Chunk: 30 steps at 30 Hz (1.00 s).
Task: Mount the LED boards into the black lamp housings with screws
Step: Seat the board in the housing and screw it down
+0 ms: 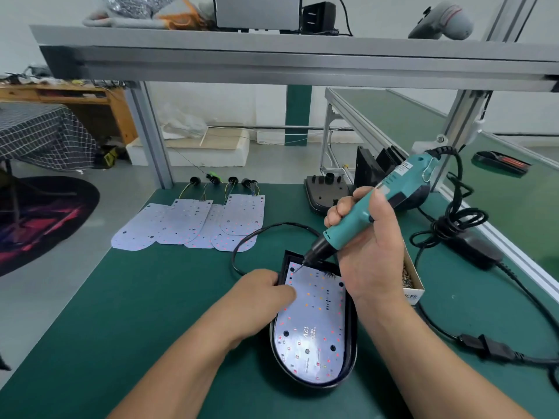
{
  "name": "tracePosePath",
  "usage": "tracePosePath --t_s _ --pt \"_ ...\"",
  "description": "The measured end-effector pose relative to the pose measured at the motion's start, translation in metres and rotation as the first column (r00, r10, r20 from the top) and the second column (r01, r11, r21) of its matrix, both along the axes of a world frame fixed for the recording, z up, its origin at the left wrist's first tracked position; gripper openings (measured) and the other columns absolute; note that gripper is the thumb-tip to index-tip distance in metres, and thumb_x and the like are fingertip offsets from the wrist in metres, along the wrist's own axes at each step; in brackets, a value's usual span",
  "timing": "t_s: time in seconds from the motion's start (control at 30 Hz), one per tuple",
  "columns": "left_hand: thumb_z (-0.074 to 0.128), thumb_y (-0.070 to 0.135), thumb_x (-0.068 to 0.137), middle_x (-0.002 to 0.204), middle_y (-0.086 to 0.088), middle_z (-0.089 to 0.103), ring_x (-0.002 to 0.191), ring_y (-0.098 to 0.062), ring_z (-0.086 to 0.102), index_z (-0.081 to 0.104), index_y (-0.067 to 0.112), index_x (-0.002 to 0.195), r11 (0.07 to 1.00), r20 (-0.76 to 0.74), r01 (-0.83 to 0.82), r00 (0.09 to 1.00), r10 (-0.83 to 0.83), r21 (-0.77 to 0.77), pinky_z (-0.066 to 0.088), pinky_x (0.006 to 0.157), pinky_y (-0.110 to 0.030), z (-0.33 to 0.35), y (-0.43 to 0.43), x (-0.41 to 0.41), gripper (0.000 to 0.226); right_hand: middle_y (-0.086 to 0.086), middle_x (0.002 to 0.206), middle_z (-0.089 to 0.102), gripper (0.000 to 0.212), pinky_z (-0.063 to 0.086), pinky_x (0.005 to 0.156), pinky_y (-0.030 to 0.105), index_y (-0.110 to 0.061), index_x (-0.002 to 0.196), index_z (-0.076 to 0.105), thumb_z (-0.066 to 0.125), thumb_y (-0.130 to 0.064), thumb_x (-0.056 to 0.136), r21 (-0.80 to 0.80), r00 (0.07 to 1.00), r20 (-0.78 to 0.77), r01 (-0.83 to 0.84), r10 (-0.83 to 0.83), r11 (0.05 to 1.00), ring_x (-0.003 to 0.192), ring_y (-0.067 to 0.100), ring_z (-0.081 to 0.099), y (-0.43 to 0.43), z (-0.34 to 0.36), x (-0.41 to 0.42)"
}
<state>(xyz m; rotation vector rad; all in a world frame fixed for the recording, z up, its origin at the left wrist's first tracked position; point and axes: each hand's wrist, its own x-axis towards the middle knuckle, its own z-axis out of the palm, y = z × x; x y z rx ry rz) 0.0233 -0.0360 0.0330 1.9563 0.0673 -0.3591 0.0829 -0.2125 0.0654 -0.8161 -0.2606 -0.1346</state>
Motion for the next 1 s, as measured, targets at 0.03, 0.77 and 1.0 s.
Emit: tracePosePath --t_s 0.03,0.77,1.0 --pt "0.057 0.035 0.077 0.070 0.000 0.052 0.061 -0.017 0.040 0.060 0.019 0.078 1.000 -0.003 -0.001 1.000 0.001 -0.002 0.028 0.055 -0.029 -0.001 0.000 0.000 0.016 0.006 0.086 0.054 0.026 0.043 0.079 0.036 -0.015 0.110 0.051 0.059 -0.038 0.101 -0.007 1.000 -0.001 0.002 -0.002 1.000 0.077 0.023 0.053 0.000 -0.001 0.000" --pt "0.059 0.035 0.080 0.066 0.002 0.042 0.060 -0.018 0.034 0.048 0.019 0.075 0.999 0.048 -0.032 0.998 0.031 0.026 0.025 0.059 -0.034 -0.003 -0.001 0.000 0.021 0.009 0.090 0.055 0.035 0.047 0.070 0.031 -0.013 0.115 0.050 0.061 -0.040 0.096 -0.224 0.991 0.129 -0.007 0.037 0.974 0.081 0.025 0.056 0.008 0.004 -0.013" --pt "0.058 0.029 0.090 0.067 0.000 0.037 0.063 -0.019 0.032 0.046 0.020 0.073 0.999 0.074 -0.017 0.997 0.014 0.040 0.024 0.063 -0.036 -0.005 -0.001 0.002 0.022 0.013 0.094 0.055 0.049 0.053 0.087 0.050 -0.018 0.119 0.055 0.074 -0.056 0.094 -0.400 0.956 0.275 0.017 0.102 0.916 0.082 0.030 0.058 0.021 0.005 -0.018"
